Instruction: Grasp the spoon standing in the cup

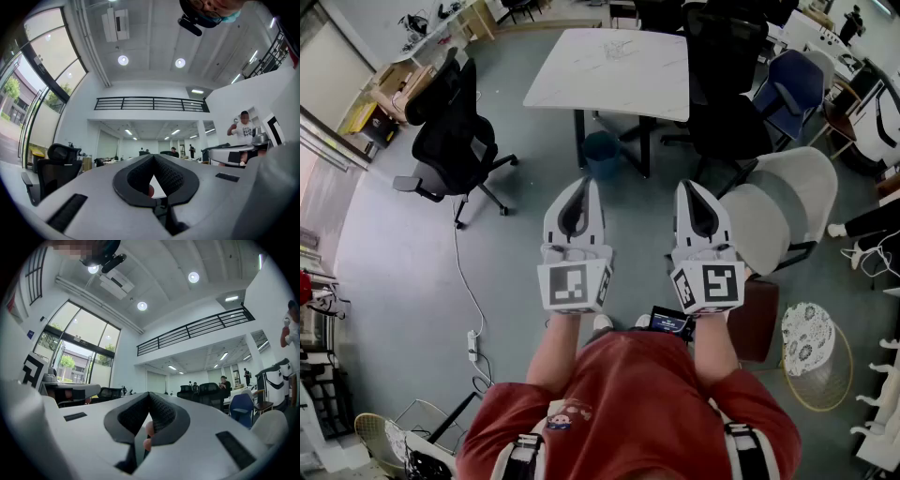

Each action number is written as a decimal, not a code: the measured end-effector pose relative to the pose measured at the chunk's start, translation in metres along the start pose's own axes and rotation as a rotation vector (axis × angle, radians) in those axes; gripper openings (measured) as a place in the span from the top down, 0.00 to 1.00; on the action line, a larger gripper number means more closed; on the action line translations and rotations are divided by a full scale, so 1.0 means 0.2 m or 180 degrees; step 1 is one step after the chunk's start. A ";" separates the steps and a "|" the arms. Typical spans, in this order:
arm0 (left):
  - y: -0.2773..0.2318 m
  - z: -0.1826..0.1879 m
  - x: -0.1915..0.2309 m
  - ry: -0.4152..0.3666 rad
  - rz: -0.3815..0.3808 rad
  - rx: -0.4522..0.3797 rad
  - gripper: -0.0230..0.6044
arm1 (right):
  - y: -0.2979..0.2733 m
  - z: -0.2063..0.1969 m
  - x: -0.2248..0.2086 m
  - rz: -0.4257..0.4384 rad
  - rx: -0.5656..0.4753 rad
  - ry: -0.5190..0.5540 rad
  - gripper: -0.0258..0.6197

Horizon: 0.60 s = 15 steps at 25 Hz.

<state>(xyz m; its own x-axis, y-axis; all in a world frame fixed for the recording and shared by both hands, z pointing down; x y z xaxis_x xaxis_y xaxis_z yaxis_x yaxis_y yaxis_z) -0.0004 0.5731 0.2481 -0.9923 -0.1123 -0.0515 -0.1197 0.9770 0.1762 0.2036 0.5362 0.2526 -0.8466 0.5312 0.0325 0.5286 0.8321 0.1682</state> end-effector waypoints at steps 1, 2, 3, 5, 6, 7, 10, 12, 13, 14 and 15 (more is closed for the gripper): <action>0.01 0.00 -0.01 -0.0006 0.0003 0.0003 0.95 | 0.01 0.00 0.00 -0.0006 -0.0002 -0.0006 0.94; 0.01 0.01 -0.01 -0.0012 0.0005 0.0006 0.95 | 0.01 0.00 -0.01 -0.0011 -0.0005 -0.0012 0.94; 0.01 0.01 -0.02 -0.0016 0.0006 0.0008 0.95 | 0.02 0.00 -0.01 -0.0016 -0.0007 -0.0020 0.94; 0.02 0.01 -0.04 -0.0021 0.0010 0.0009 0.95 | 0.04 0.01 -0.02 -0.0013 -0.0016 -0.0021 0.94; 0.02 0.01 -0.05 -0.0024 0.0013 0.0009 0.95 | 0.04 0.01 -0.03 -0.0008 -0.0020 -0.0016 0.94; 0.03 0.01 -0.05 -0.0029 0.0016 0.0012 0.95 | 0.05 0.01 -0.03 -0.0005 -0.0022 -0.0017 0.94; 0.04 0.02 -0.09 -0.0055 0.0022 0.0018 0.95 | 0.08 0.00 -0.05 -0.0018 -0.0025 -0.0055 0.94; 0.05 0.02 -0.13 -0.0069 0.0020 0.0025 0.95 | 0.11 0.00 -0.08 -0.0039 -0.0034 -0.0099 0.94; 0.05 0.02 -0.15 -0.0072 0.0017 0.0038 0.95 | 0.12 -0.01 -0.10 -0.0042 -0.0034 -0.0120 0.94; 0.05 0.01 -0.17 -0.0074 0.0014 0.0058 0.95 | 0.14 -0.02 -0.11 -0.0043 -0.0028 -0.0139 0.94; 0.05 0.00 -0.19 -0.0077 0.0010 0.0083 0.95 | 0.15 -0.03 -0.13 -0.0046 -0.0017 -0.0156 0.94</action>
<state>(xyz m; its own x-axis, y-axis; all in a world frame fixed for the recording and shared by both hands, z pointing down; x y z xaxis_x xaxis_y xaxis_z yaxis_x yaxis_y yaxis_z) 0.0364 0.5862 0.2525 -0.9916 -0.1052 -0.0748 -0.1155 0.9818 0.1507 0.2415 0.5466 0.2625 -0.8501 0.5264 -0.0182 0.5157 0.8389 0.1737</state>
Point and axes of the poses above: the fingertips, and each gripper's own axes: y backward along the fingers, x to its left, z out of its top, the point moved 9 cm from there along y, backward along the fingers
